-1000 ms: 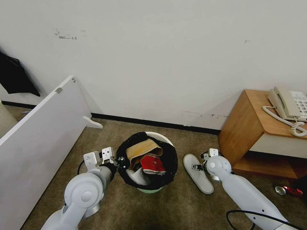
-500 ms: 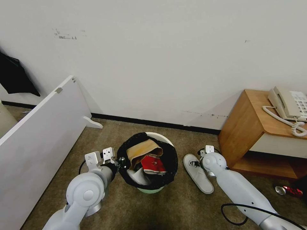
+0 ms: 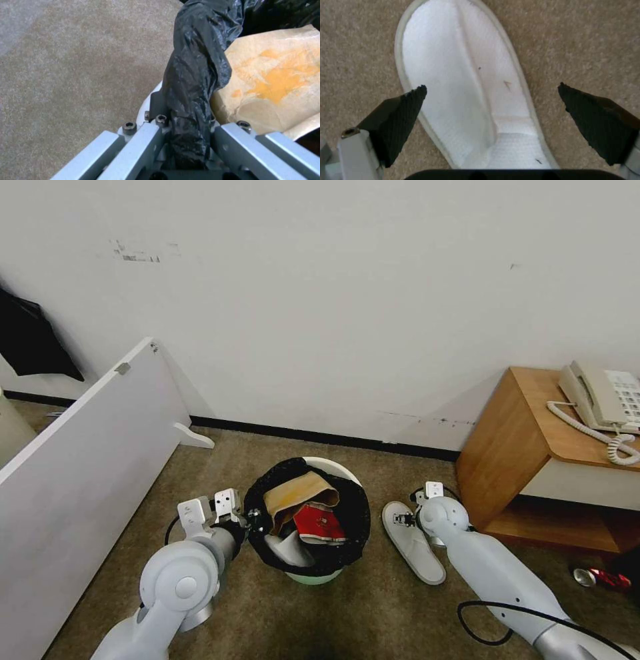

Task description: Pick up the trash bin, then pick up the garbage from the floor and place it into the trash bin.

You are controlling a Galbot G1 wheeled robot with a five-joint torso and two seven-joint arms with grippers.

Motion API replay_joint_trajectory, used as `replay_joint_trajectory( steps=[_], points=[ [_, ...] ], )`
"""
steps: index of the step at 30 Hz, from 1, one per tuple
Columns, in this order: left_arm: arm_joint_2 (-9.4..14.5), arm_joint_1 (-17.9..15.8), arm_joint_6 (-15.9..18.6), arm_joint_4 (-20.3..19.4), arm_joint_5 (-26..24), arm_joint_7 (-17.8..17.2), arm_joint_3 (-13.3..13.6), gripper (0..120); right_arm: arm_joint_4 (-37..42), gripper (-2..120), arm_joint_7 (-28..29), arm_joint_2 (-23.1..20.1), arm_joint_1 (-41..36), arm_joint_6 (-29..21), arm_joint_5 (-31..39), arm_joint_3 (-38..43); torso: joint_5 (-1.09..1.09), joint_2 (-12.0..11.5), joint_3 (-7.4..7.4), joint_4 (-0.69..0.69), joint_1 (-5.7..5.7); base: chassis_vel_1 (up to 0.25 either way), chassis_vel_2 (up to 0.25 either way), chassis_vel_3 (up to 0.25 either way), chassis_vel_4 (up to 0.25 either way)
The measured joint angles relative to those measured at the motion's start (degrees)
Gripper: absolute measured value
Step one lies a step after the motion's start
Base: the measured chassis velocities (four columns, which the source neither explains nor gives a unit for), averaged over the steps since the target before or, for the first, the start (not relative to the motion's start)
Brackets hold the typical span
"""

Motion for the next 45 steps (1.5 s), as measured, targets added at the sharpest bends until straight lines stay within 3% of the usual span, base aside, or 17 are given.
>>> replay_joint_trajectory(
  steps=[22,45],
  points=[
    [0.44,1.21,-0.04,-0.63,-0.07,0.33,-1.41,1,-0.36,100,-0.33,4.01,2.16,0.00,-0.09,-5.29,-0.01,0.00,0.00,0.01,0.00,0.000,0.000,0.000,0.000],
    [0.37,1.16,-0.23,-0.38,0.45,0.65,-0.61,1,-1.01,99,-0.84,1.99,1.37,0.00,-1.61,-2.76,0.00,0.00,0.00,0.00,0.00,0.000,0.000,0.000,0.000]
  ],
)
